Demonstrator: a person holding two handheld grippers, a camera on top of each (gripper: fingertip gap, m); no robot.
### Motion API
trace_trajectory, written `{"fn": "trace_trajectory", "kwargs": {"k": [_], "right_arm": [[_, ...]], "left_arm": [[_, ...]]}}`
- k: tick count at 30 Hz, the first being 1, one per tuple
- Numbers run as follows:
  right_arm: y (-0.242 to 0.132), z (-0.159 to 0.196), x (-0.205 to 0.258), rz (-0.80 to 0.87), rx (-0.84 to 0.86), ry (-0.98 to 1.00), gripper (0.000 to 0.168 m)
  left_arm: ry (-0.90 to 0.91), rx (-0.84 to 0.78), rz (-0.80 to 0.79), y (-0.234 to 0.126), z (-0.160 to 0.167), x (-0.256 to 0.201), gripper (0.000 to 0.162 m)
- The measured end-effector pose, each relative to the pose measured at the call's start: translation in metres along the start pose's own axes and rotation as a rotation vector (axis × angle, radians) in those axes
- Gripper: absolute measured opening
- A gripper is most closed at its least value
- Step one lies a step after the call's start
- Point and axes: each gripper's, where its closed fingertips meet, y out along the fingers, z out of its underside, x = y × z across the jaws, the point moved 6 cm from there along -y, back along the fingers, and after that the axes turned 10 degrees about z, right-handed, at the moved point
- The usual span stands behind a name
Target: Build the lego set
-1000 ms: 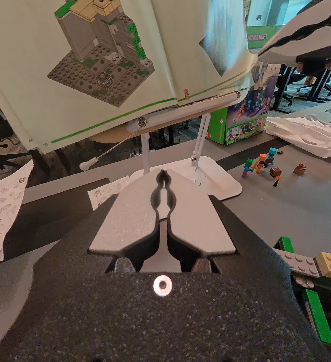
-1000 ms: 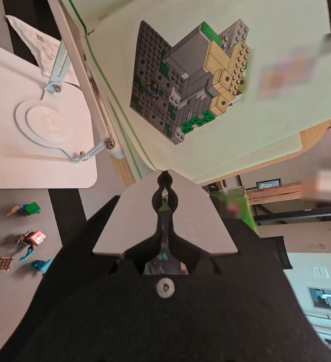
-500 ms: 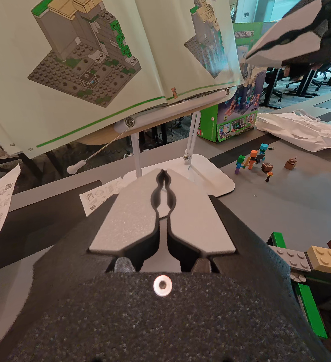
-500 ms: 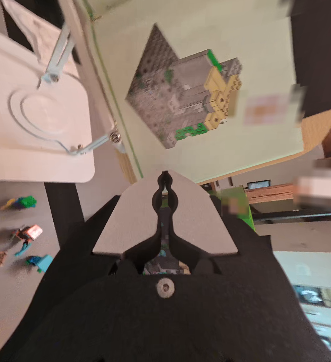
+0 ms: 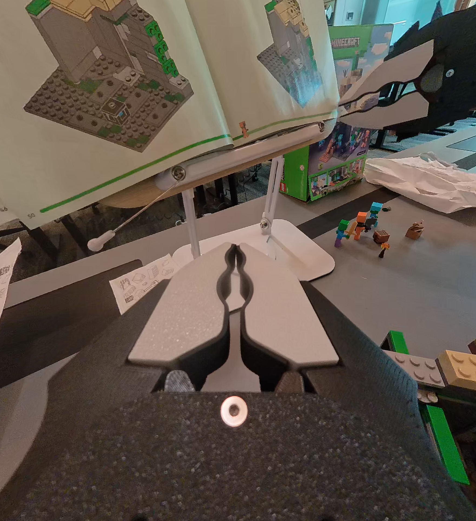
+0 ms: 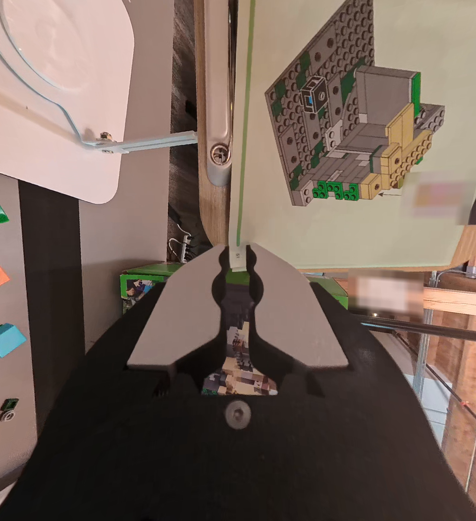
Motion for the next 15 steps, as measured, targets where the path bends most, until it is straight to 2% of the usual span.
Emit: {"fn": "trace_trajectory", "kwargs": {"k": [5,9,15], "right_arm": [[-0.002,-0.001,-0.004,-0.022,-0.004,-0.002,0.000],[-0.005,-0.002,-0.009,-0.062,-0.002,0.031,0.000],[-0.015,-0.011,-0.033,-0.054,-0.046,0.255,0.000]], "left_arm": [[-0.001,0.000,0.005,0.001,0.000,0.000,0.000],[0.003,0.006,0.015,0.002,0.001,-0.002,0.000],[0.011,0.008,0.031,0.004,0.000,-0.006,0.000]]}}
